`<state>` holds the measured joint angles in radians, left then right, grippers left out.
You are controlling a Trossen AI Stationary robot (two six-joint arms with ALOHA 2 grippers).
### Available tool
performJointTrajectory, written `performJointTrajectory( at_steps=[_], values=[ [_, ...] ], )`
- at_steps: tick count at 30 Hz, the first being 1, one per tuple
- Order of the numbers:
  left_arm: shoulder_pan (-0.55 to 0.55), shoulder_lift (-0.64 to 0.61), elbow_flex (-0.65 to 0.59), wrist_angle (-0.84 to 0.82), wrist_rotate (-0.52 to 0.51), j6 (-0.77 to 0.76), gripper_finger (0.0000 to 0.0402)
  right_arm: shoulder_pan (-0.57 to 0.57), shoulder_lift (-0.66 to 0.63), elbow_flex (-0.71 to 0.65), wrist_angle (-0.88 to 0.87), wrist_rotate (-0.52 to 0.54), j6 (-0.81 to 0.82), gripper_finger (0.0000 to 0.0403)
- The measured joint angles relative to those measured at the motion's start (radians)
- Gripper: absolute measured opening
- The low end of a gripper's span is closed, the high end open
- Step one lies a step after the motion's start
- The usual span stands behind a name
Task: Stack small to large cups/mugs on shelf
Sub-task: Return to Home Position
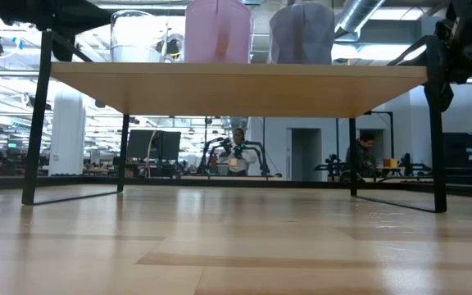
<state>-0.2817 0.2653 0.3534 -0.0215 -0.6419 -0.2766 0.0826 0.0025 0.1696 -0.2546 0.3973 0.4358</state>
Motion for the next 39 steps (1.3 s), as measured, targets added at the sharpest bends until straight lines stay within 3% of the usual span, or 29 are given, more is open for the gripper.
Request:
performJointTrajectory(
  at_steps=[7,12,21,32,39],
  values=[
    [0.0,0.0,0.0,-0.076,0.055,-0.024,0.0,0.003,0.0,0.0,0.0,-0.006,-0.026,0.0002],
    [0.0,0.004,-0.005,-0.115,0.14,-0.047,0.0,0.003,0.0,0.0,0.002,-0.086,-0.017,0.0002],
    [0.0,0.002,-0.218,0.174,0.265,-0.027,0.0,0.003,0.0,0.0,0.01,-0.094,-0.014,0.0003],
    [0.013,0.001,-0.276,0.179,0.304,-0.018,0.0,0.003,0.0,-0.075,0.077,-0.089,-0.026,0.0003],
    [0.109,-0.016,-0.276,0.139,0.402,-0.008,0.0,0.0,-0.001,-0.106,0.145,-0.097,-0.074,0.0003]
  ],
)
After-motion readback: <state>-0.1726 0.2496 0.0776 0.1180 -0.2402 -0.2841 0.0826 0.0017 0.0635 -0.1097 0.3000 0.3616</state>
